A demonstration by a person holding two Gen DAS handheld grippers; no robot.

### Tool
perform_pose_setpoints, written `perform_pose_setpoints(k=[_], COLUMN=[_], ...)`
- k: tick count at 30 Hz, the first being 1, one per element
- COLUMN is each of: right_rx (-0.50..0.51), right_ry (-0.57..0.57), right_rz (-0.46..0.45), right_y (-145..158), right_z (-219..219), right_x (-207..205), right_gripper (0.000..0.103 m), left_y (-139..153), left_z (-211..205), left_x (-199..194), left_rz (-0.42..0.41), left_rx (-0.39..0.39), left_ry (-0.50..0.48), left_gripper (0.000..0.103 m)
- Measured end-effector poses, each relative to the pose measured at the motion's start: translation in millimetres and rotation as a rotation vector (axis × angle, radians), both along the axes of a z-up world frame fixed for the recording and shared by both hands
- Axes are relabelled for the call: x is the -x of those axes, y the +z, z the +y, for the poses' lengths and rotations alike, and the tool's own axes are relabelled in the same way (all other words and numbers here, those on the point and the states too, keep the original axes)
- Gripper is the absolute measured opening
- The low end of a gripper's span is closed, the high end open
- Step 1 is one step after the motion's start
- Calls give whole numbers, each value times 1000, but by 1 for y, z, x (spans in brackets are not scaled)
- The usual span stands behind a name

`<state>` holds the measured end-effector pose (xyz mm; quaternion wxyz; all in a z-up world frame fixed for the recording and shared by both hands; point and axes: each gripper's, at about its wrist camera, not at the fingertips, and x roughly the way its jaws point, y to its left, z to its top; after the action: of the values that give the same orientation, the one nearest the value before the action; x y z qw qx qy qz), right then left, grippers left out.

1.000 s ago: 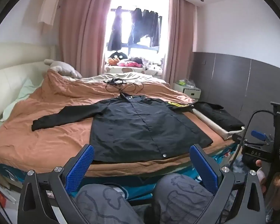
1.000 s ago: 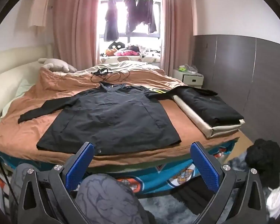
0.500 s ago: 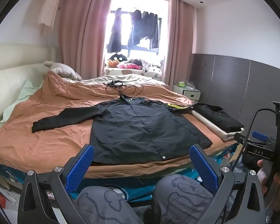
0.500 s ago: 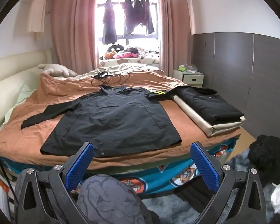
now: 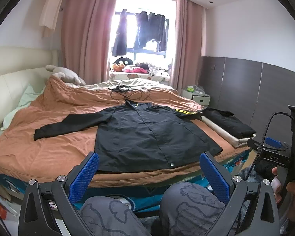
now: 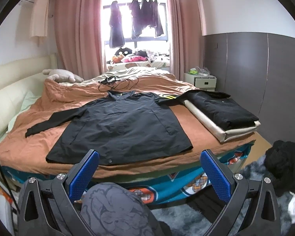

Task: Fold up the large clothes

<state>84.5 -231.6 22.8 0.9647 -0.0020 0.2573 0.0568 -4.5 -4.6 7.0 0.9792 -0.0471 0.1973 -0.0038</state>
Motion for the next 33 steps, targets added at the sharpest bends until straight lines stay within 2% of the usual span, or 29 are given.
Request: perform_pose_setpoints(k=[16,33], right_rx=[12,-32], right_ry=[6,-6], right_rz=[-21,-26], right_y=[2,4], right_z=[-4,-13], right_x=[16,38], right_gripper=[103,103], left_y=[7,9], left_z=[-3,3], left_x=[17,36], left_rz=[-17,-35], left_rx=[-15,-2], left_ry=[-9,-7], left_gripper=[102,102])
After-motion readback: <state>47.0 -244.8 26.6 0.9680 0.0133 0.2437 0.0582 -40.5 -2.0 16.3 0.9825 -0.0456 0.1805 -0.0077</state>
